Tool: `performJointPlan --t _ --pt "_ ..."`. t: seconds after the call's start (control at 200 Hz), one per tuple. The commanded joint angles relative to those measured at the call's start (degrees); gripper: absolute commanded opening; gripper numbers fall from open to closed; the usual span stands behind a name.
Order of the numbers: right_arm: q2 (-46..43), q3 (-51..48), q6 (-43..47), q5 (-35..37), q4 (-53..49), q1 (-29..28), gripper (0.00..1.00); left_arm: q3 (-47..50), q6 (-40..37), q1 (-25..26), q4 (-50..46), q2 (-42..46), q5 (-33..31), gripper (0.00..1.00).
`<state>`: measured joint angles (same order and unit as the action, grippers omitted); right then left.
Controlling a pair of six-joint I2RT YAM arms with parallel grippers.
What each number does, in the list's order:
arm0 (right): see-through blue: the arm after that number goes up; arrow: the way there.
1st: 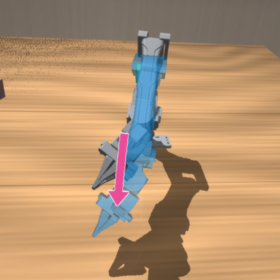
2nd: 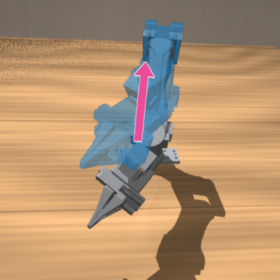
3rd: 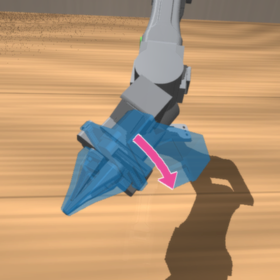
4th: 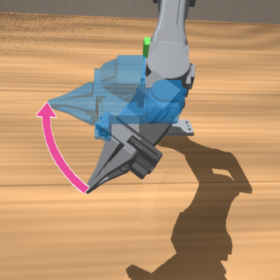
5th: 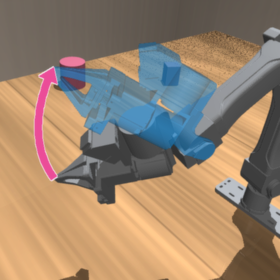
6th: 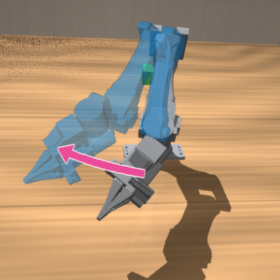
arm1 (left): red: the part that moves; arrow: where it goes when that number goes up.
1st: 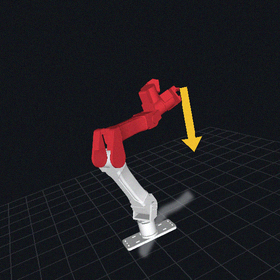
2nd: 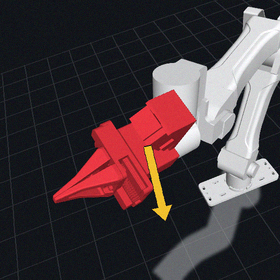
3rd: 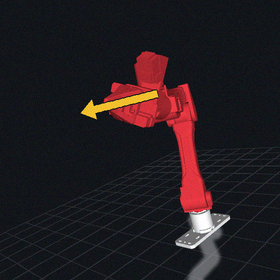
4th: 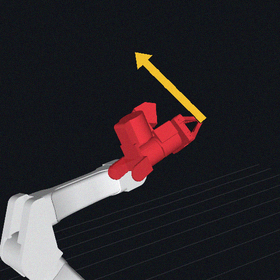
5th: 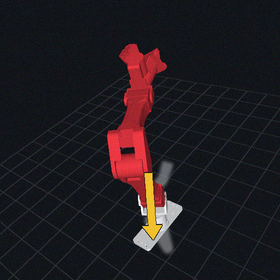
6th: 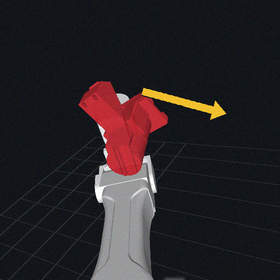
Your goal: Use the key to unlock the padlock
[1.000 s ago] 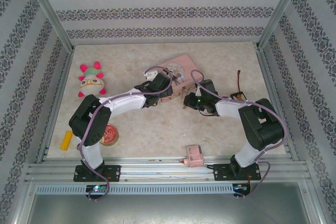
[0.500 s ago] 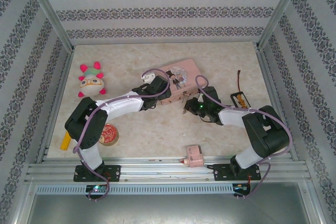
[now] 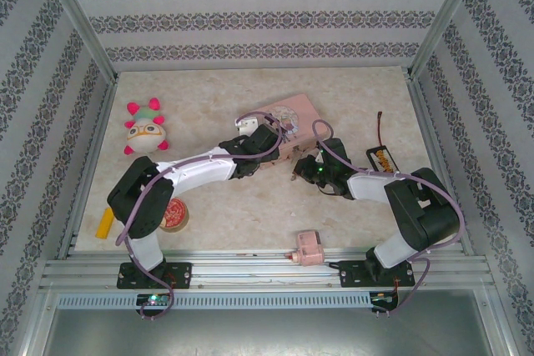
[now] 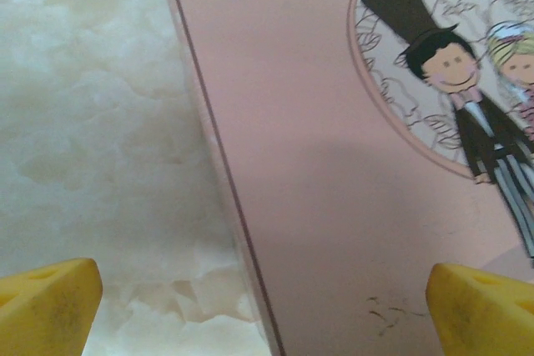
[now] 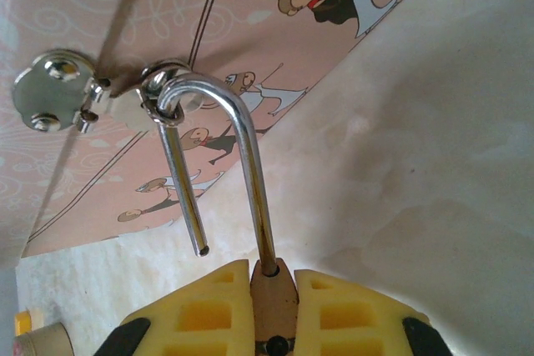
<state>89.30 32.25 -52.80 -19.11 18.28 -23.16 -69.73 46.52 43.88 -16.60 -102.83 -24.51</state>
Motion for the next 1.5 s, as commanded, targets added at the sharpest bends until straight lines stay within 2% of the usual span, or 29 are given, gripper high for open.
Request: performJointPlan --t 0.0,0.64,1.494 --pt "0.1 -0.4 -1.6 2.6 -0.6 -0.2 0.00 0.2 1.1 0.2 -3.7 -1.5 -1.8 0.99" --pt "2.9 4.5 -0.7 2.8 0.1 2.6 0.00 4.4 2.8 -0.8 -4.6 -0.1 -2.4 0.99" --pt "3.6 5.6 -1.8 0.9 5.2 5.0 0.00 6.0 2.7 -1.0 -3.1 0.9 -1.5 0.99"
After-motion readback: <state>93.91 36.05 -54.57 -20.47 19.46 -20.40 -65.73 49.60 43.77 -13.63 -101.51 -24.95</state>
